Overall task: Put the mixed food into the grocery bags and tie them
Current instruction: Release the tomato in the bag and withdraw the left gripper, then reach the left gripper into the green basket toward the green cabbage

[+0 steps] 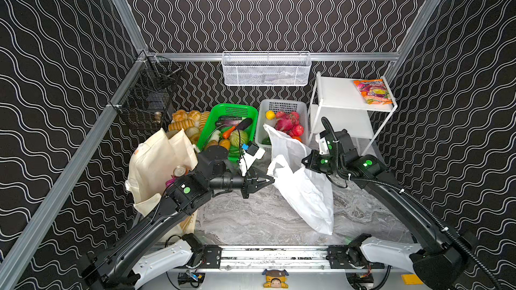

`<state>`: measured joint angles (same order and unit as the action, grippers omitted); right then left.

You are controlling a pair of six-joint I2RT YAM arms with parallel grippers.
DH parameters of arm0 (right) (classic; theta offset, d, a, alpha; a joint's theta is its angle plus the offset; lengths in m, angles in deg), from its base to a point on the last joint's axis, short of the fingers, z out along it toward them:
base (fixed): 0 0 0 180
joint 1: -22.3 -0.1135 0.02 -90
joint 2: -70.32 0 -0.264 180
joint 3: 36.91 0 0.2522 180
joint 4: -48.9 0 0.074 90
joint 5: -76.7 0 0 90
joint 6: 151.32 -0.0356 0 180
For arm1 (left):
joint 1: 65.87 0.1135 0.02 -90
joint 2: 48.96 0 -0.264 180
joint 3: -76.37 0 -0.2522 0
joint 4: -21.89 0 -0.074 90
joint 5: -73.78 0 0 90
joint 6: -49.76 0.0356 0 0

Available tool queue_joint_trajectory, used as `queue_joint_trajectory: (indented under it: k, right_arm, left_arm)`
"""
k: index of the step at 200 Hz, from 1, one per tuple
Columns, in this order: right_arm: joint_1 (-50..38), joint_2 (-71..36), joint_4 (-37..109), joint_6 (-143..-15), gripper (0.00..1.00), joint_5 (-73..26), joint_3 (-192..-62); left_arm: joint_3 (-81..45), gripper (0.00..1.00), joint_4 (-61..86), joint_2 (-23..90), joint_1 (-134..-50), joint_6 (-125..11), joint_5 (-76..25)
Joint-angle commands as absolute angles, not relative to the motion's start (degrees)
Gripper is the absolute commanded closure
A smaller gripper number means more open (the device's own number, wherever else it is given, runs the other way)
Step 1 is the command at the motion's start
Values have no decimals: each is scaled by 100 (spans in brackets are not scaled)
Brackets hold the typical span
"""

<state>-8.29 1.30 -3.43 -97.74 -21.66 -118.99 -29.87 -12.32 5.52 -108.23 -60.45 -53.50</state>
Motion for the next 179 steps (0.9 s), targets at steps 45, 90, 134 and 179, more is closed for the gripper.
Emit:
queue_joint_trajectory:
  k: [45, 90, 134, 179]
  right_arm:
    - [-822, 491, -294, -8661, 100, -2129, -11382]
    - [-828, 976, -191, -8371, 100, -1839, -11073]
    - [-828, 1183, -204, -8282, 100, -1628, -10965]
    - [-835, 1897, 361, -7485, 100, -1861, -10399]
  left_arm:
    - [-2118, 43, -2811, 466, -10823, -4815, -3805]
    - [-1868, 31, -2598, 481, -10823, -4847, -2942]
    - [-1408, 31, -2625, 929, -10815, -5047, -1988]
    - [-709, 25, -2764, 1374, -10553, -5110, -1068]
